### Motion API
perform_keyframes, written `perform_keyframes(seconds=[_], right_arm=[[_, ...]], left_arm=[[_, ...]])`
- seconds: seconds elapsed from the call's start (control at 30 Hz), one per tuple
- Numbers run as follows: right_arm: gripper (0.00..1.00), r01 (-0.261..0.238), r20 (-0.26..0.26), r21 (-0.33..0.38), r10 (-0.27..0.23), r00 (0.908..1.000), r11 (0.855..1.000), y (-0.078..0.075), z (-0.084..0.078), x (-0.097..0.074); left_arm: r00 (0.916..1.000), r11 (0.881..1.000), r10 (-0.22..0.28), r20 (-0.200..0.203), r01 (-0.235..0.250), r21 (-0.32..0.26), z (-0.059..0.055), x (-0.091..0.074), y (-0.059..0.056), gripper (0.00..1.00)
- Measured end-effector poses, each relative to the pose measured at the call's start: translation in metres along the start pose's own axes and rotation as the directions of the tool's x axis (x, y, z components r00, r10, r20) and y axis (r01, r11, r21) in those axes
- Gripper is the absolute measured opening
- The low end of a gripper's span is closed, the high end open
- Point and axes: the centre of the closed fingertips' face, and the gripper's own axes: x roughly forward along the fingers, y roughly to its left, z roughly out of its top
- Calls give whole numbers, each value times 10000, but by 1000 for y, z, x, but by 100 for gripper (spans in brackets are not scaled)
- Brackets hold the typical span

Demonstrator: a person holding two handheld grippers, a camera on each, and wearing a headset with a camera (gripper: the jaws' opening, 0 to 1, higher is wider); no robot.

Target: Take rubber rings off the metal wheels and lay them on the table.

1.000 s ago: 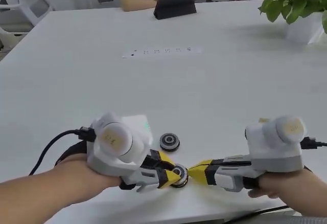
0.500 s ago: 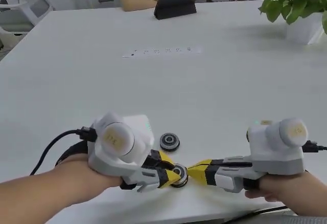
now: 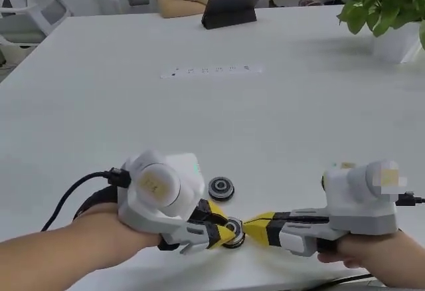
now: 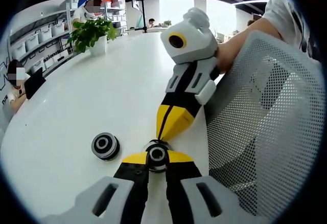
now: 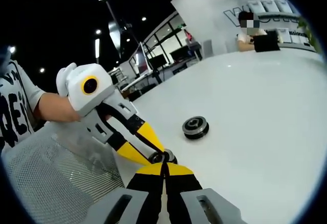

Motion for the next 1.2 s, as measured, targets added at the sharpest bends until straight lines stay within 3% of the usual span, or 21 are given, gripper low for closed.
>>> perform_keyframes(seconds=[1.2], right_arm=[[0,-425,189,-443,433,9989,9981,12,4,4]], left_arm=[[10000,10000,-17,-92,18,70,0,0,0,6]])
